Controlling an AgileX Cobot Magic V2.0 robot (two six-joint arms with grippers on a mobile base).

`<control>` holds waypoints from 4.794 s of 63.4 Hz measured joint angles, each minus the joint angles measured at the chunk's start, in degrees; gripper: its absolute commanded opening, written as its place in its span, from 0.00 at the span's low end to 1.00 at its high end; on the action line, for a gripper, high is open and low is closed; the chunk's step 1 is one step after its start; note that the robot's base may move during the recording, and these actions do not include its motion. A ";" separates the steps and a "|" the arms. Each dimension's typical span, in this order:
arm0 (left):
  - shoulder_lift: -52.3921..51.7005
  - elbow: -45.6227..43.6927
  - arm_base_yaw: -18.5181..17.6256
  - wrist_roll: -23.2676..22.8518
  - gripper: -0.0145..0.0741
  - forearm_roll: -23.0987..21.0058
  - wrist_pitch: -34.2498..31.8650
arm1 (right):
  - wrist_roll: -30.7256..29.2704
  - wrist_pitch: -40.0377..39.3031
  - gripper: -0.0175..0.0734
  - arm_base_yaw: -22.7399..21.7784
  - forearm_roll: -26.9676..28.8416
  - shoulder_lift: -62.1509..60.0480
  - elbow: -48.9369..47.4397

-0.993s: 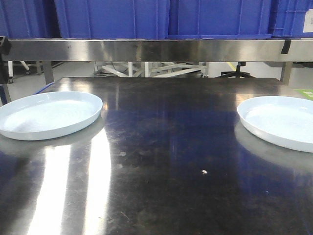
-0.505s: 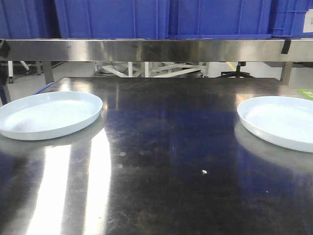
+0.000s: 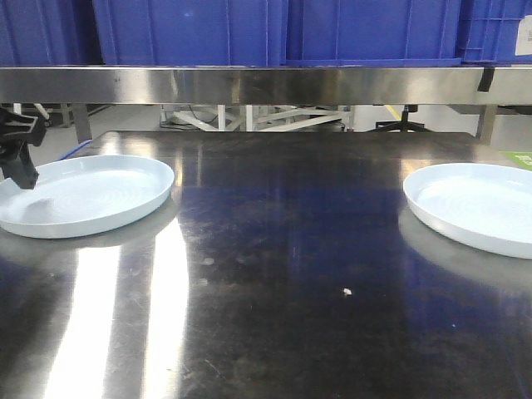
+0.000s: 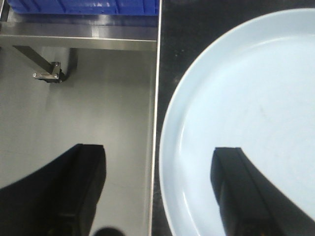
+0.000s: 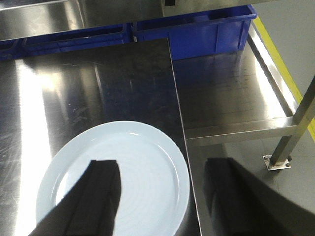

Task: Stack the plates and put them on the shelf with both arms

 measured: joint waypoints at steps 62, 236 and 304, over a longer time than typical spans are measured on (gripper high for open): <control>3.14 -1.22 -0.03 0.00 0.28 0.00 -2.89 | 0.00 0.34 0.73 0.00 0.00 0.00 0.00; 13.39 -23.81 -26.40 0.00 0.33 -3.52 3.82 | 0.00 0.34 0.73 0.00 0.00 0.00 0.00; -6.01 -26.28 -17.41 0.00 0.26 -2.05 8.84 | 0.00 0.34 0.73 0.00 0.00 0.14 0.00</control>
